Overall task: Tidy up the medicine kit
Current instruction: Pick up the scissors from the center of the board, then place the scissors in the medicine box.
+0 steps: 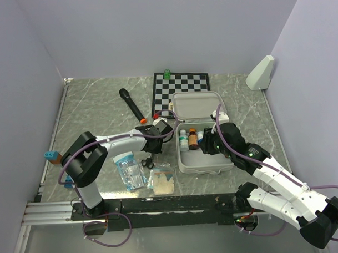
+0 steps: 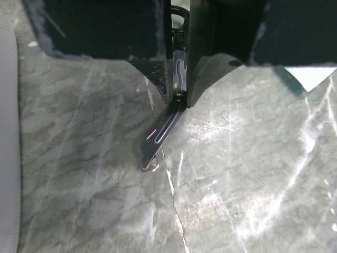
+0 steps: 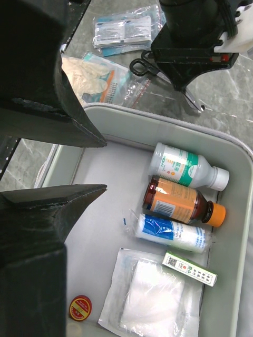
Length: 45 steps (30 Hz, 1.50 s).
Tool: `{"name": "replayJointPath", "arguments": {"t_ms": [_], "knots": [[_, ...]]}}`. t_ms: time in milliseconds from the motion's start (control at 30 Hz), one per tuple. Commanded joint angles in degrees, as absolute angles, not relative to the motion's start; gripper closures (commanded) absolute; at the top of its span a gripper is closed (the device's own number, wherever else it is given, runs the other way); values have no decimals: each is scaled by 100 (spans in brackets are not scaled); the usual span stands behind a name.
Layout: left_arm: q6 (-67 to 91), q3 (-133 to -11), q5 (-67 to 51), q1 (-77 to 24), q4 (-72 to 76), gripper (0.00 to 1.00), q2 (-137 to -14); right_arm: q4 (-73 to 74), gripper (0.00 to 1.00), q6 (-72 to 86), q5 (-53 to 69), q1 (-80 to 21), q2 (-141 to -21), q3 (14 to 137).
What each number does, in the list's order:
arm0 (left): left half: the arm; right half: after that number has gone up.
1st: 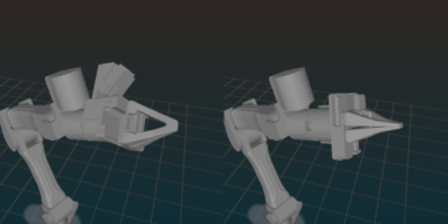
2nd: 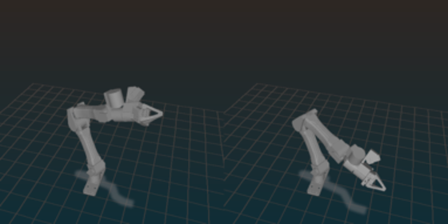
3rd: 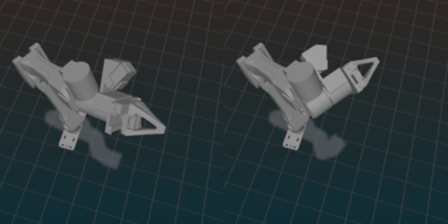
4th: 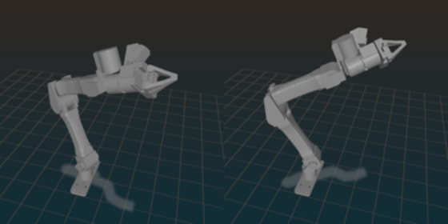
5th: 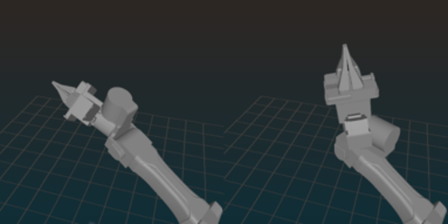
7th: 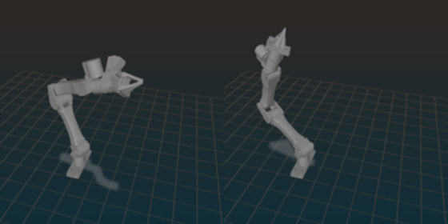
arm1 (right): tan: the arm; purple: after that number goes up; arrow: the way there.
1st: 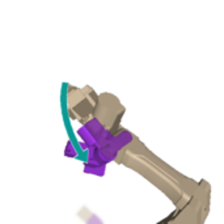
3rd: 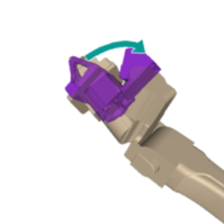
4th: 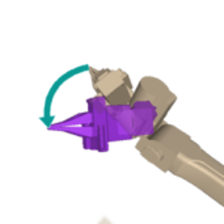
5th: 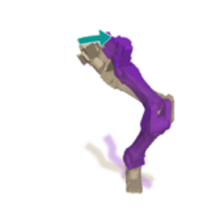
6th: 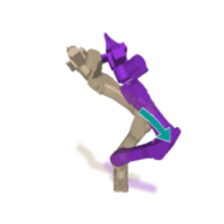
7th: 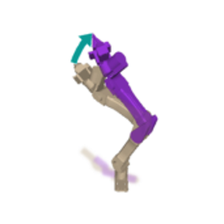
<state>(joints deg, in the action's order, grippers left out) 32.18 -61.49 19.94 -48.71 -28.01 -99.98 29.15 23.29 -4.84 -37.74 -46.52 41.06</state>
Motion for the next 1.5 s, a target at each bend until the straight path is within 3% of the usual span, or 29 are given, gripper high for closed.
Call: {"name": "replayJointPath", "arguments": {"t_ms": [0,600,900,1233,1467], "knots": [[3243,-6433,2145,-4869,-2900,99,-9677,2716,59,2320,-527,-3806,-4614,4113],[3164,-7268,2355,-4896,-3366,99,-9405,2769,59,2329,-527,-3814,-4527,4157],[2989,-8287,2470,-5352,-3718,99,-9158,2926,59,2347,-597,-3806,-4404,4306],[2409,-9368,2022,-6055,-3472,99,-9772,3717,58,2399,-1159,-3806,-3736,4860],[1478,-9316,1381,-6433,-2778,99,-10309,4218,57,2469,-1669,-3806,-3007,5036]]}}
